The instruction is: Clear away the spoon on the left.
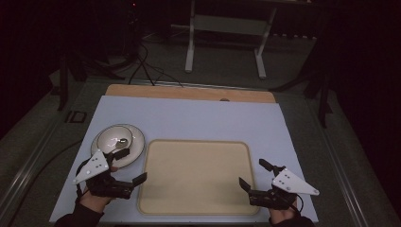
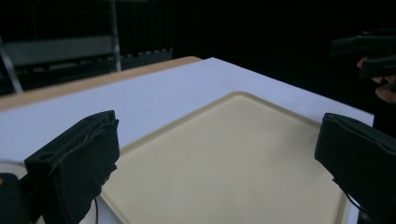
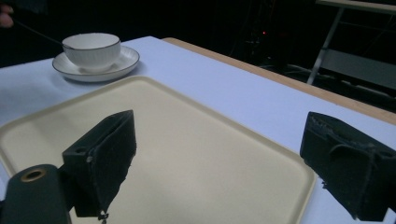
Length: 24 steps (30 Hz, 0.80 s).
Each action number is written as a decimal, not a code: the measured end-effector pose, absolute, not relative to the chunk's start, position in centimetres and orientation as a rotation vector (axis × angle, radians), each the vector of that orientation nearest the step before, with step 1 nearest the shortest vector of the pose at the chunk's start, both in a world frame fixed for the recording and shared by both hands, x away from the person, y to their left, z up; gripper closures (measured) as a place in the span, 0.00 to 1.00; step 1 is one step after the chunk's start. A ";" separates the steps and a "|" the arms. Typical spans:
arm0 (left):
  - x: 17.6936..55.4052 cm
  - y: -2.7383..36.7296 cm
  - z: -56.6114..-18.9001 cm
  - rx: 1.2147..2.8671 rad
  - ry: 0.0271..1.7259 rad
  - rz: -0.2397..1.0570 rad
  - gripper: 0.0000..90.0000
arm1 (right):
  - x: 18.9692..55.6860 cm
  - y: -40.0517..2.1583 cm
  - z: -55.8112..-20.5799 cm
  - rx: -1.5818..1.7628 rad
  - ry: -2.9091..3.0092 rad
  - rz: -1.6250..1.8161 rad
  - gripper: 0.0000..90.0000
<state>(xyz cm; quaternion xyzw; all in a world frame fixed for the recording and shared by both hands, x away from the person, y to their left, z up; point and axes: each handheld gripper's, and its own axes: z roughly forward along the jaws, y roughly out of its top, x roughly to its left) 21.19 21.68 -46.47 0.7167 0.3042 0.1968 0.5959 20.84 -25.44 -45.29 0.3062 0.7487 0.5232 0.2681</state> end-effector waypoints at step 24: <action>19.0 16.1 -41.0 1.813 0.435 0.294 0.00 | 20.7 -25.0 -45.3 0.811 2.017 1.421 0.12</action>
